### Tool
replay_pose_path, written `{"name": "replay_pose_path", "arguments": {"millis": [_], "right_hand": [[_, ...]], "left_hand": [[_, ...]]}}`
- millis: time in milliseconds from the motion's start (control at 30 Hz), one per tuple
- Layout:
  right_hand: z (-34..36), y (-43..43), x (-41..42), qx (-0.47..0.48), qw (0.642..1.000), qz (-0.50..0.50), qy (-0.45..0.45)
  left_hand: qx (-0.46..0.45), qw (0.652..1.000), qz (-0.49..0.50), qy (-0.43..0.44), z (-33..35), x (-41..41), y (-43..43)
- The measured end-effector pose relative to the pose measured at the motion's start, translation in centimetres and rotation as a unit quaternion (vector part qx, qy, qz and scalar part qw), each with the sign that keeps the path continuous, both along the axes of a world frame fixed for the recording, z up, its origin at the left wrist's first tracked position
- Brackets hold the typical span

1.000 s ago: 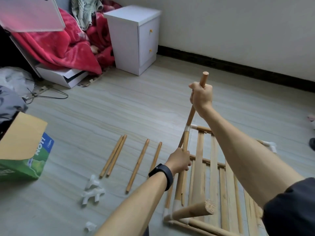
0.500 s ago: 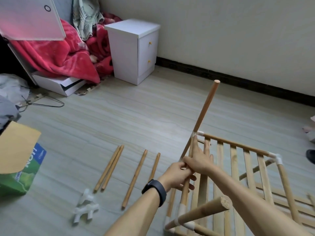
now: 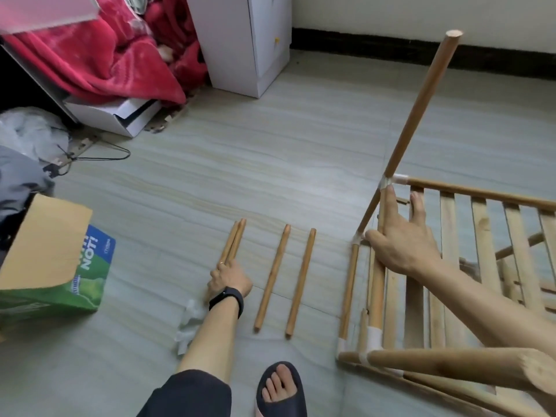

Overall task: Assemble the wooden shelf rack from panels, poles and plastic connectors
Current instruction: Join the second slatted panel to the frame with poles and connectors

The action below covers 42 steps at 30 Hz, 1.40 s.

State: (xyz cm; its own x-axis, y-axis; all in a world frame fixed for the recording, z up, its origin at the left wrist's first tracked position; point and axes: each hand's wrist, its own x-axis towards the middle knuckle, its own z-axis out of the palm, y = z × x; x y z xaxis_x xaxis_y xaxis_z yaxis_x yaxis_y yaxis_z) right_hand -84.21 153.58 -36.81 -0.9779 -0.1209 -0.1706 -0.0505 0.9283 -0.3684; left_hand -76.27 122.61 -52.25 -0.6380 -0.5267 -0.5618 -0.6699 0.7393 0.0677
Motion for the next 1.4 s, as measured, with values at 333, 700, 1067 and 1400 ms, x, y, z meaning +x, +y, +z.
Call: {"name": "replay_pose_path", "arguments": {"millis": [333, 700, 1067, 1400], "right_hand": [[-0.9, 0.1, -0.3, 0.038, 0.999, 0.005, -0.003], [2.3, 2.6, 1.4, -0.036, 0.999, 0.028, 0.013], [12.3, 10.3, 8.0, -0.024, 0.92, 0.066, 0.385], [16.8, 16.7, 10.0, -0.304, 0.917, -0.074, 0.246]], "left_hand": [[-0.064, 0.99, -0.082, -0.094, -2.9, 2.4, 0.6], [0.055, 0.942, -0.178, 0.278, 14.6, -0.8, 8.9], [-0.137, 0.864, -0.37, 0.312, 40.1, 0.6, 19.2], [0.005, 0.806, -0.494, 0.325, 48.0, -0.3, 34.5]]}}
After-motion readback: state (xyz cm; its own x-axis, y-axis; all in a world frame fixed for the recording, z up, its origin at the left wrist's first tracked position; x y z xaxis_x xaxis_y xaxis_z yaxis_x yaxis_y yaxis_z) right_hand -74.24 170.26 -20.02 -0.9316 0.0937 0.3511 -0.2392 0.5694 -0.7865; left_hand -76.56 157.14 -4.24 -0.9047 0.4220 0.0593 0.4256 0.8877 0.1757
